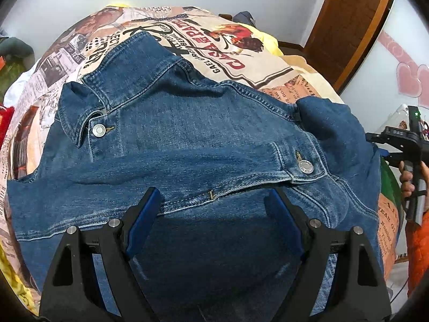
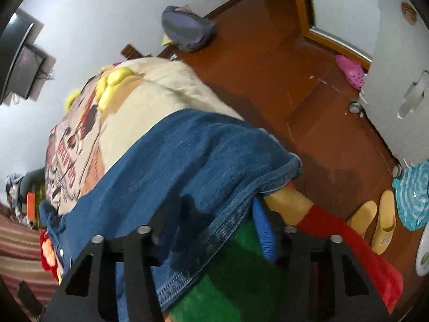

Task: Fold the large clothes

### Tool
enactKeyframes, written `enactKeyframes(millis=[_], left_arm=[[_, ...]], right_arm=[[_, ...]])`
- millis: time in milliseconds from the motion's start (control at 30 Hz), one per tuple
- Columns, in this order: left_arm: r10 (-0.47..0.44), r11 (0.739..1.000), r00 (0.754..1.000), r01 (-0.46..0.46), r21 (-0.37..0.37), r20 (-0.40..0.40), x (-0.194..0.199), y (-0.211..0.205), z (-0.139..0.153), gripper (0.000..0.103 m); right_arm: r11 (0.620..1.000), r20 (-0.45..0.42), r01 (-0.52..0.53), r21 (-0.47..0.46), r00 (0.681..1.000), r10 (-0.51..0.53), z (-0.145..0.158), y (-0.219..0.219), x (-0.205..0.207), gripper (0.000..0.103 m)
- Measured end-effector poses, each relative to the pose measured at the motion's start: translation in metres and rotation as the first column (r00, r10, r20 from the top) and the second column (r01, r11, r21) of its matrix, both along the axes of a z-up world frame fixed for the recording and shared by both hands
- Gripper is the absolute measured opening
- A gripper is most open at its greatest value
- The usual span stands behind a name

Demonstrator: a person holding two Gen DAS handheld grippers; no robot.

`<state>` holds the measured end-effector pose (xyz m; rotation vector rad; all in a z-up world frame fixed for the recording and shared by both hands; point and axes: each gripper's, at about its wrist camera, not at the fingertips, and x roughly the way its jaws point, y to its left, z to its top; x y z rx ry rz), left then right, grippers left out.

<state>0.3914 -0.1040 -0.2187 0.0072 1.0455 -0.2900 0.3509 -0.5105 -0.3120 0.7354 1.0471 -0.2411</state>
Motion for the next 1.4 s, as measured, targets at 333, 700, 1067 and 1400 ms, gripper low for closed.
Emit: enactKeyframes(millis=[333, 700, 1067, 1400], left_arm=[[0.0, 1.0, 0.997, -0.002, 0.023, 0.071, -0.021, 0.016, 0.028, 0.083], [0.045, 0.999, 0.99, -0.043, -0.017, 0.132, -0.042, 0.043, 0.056, 0.083], [0.089, 0.996, 0.984, -0.084, -0.041, 0.157, -0.064, 0.077, 0.07, 0.083], [0.002, 1.0, 0.984, -0.002, -0.002, 0.177, -0.055, 0.048, 0.085, 0.083]], right_arm=[[0.988, 0.087, -0.052, -0.142, 0.994, 0.065, 0.053, 0.021, -0.004, 0.012], [0.955, 0.292, -0.212, -0.207, 0.918, 0.267, 0.156, 0.11, -0.022, 0.012], [0.798, 0.266, -0.524, -0.298, 0.757, 0.597, 0.159, 0.276, -0.029, 0.009], [0.817, 0.17, -0.462, -0.345, 0.825, 0.539, 0.138, 0.234, -0.039, 0.01]])
